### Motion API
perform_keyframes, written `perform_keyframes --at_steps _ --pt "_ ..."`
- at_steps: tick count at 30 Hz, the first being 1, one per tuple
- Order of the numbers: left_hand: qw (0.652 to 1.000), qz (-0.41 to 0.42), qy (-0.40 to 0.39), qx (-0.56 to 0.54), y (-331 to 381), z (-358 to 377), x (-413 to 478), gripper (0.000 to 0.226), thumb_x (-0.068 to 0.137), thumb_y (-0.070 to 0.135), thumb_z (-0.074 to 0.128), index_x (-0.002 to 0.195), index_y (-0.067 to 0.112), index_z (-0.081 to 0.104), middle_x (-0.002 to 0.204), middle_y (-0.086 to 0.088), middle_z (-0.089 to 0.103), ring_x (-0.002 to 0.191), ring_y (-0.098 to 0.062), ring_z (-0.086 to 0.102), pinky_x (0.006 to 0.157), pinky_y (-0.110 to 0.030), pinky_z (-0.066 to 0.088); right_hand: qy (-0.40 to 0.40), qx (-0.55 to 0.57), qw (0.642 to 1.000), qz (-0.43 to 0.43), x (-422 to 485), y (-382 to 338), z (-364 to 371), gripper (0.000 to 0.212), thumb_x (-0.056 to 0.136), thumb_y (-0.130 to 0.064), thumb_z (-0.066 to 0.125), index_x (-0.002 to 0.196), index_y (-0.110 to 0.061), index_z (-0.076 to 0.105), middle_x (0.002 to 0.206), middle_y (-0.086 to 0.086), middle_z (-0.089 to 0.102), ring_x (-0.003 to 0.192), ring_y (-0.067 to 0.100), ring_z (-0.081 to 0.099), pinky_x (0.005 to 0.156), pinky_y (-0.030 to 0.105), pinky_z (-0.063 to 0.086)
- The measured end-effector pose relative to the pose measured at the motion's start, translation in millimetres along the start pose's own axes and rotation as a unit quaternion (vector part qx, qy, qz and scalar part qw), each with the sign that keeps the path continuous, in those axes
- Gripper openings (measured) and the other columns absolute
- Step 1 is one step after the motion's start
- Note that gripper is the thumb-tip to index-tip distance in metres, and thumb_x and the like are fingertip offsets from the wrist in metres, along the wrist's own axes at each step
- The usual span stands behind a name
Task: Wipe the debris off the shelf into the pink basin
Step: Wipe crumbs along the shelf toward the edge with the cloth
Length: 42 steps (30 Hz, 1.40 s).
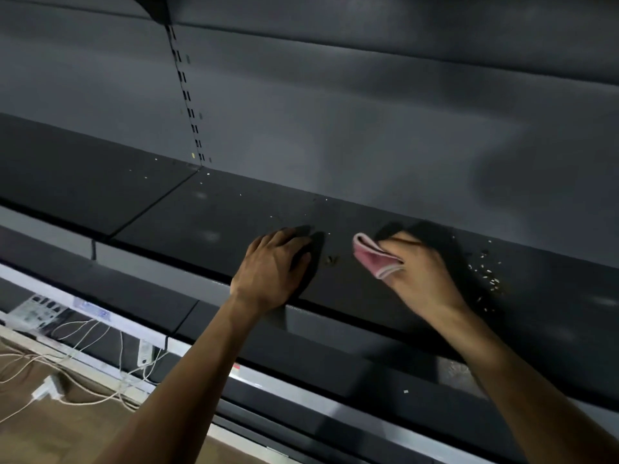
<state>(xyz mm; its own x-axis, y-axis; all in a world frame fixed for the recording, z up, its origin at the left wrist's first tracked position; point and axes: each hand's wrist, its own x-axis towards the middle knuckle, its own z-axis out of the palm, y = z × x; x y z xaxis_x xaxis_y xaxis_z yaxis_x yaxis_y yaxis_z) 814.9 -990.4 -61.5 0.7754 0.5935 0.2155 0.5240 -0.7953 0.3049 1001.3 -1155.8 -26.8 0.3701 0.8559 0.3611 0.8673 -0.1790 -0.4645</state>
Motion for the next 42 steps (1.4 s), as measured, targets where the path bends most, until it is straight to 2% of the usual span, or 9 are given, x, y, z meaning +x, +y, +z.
perform_keyframes --at_steps 6,14,18,21,25,31,34,37,42 --pt "1.0 0.006 0.017 -0.007 7.4 1.6 8.3 0.047 0.095 0.046 0.039 0.13 0.023 0.059 0.134 -0.007 0.057 0.115 -0.031 0.058 0.102 -0.044 0.043 0.025 -0.003 0.994 0.105 -55.2 54.3 -66.2 0.063 0.088 -0.069 0.05 0.089 -0.007 0.065 0.082 0.002 0.063 0.077 0.012 0.064 0.073 0.037 0.052" --pt "1.0 0.008 -0.003 -0.007 44.7 30.0 29.5 0.063 0.089 0.063 0.027 0.136 0.03 0.053 0.141 -0.002 0.052 0.13 -0.028 0.047 0.11 -0.05 0.033 0.107 -0.11 0.943 0.294 -105.0 107.7 -118.1 0.049 0.096 -0.057 0.041 0.075 -0.016 0.059 0.05 0.0 0.058 0.043 0.012 0.056 0.052 0.025 0.043" --pt "1.0 0.004 0.005 -0.013 47.8 31.0 29.4 0.065 0.091 0.063 0.023 0.138 0.03 0.051 0.147 0.0 0.046 0.137 -0.024 0.039 0.114 -0.047 0.023 0.088 -0.198 0.93 0.297 -112.7 115.5 -104.3 0.027 0.093 -0.02 0.057 0.12 -0.018 0.057 0.098 0.016 0.064 0.066 0.038 0.067 0.062 0.043 0.057" --pt "1.0 0.0 0.009 -0.008 48.2 30.2 29.9 0.065 0.091 0.063 0.024 0.137 0.027 0.052 0.146 -0.001 0.047 0.136 -0.025 0.041 0.112 -0.048 0.025 0.036 -0.227 0.922 0.311 -101.2 93.6 -76.3 0.024 0.086 -0.004 0.061 0.109 -0.002 0.063 0.099 0.02 0.057 0.054 0.038 0.063 0.047 0.039 0.052" --pt "1.0 0.0 -0.003 0.007 47.5 31.6 31.3 0.065 0.092 0.065 0.022 0.139 0.029 0.05 0.147 0.001 0.046 0.136 -0.024 0.04 0.112 -0.048 0.026 0.064 -0.174 0.943 0.276 -67.3 66.5 -42.9 0.023 0.092 -0.01 0.054 0.112 -0.003 0.062 0.097 0.01 0.054 0.059 0.026 0.059 0.05 0.029 0.04" --pt "1.0 -0.001 -0.014 0.019 45.9 29.6 32.1 0.067 0.092 0.067 0.02 0.141 0.031 0.048 0.148 0.002 0.044 0.136 -0.023 0.041 0.111 -0.046 0.027 0.006 -0.072 0.972 0.222 -27.7 66.8 -36.5 0.026 0.094 -0.018 0.059 0.119 -0.012 0.058 0.116 0.009 0.054 0.086 0.019 0.064 0.079 0.031 0.056" --pt "1.0 -0.008 -0.009 0.022 47.0 29.8 31.9 0.068 0.09 0.068 0.02 0.14 0.032 0.048 0.147 0.002 0.045 0.136 -0.023 0.04 0.111 -0.046 0.028 0.039 -0.036 0.971 0.234 -31.8 95.7 -63.2 0.014 0.095 -0.024 0.059 0.107 -0.019 0.063 0.098 0.005 0.06 0.073 0.014 0.064 0.064 0.022 0.056" --pt "1.0 -0.011 -0.004 0.024 48.7 30.9 31.4 0.068 0.09 0.069 0.021 0.14 0.032 0.048 0.147 0.003 0.045 0.136 -0.023 0.041 0.111 -0.046 0.029 0.08 -0.079 0.952 0.284 -44.2 133.7 -102.7 0.027 0.099 -0.04 0.048 0.089 -0.019 0.061 0.073 0.001 0.058 0.049 0.005 0.055 0.037 0.007 0.032" --pt "1.0 -0.001 -0.003 0.018 44.4 34.4 32.8 0.067 0.091 0.07 0.021 0.14 0.033 0.047 0.147 0.003 0.045 0.136 -0.024 0.041 0.111 -0.05 0.03 0.055 -0.161 0.918 0.357 -58.4 170.3 -120.1 0.028 0.098 -0.036 0.049 0.093 -0.012 0.062 0.09 0.014 0.064 0.055 0.018 0.055 0.052 0.022 0.038"
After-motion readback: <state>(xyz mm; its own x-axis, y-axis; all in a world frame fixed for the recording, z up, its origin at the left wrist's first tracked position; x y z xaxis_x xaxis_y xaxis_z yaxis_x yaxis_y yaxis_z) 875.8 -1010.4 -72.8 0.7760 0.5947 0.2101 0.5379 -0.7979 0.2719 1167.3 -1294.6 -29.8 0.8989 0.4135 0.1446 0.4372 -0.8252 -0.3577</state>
